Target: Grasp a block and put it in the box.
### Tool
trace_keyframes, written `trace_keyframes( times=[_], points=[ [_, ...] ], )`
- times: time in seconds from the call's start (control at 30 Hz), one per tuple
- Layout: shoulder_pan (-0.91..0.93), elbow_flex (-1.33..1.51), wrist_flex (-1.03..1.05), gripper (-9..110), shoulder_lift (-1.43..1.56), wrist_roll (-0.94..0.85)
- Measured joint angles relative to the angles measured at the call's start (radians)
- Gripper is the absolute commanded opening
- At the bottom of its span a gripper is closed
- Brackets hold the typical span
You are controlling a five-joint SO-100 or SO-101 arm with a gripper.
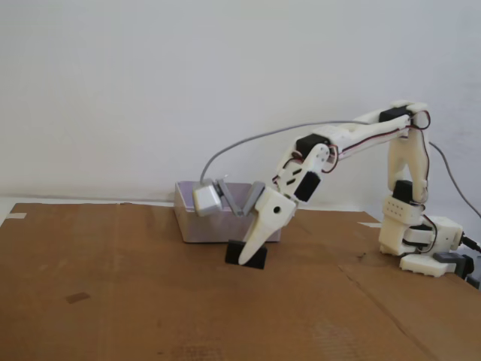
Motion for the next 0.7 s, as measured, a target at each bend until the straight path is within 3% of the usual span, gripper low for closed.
trace_keyframes(
  times=[0.7],
  points=[
    [0.15,0.0,0.002,0,0.236,-0.058]
  ],
)
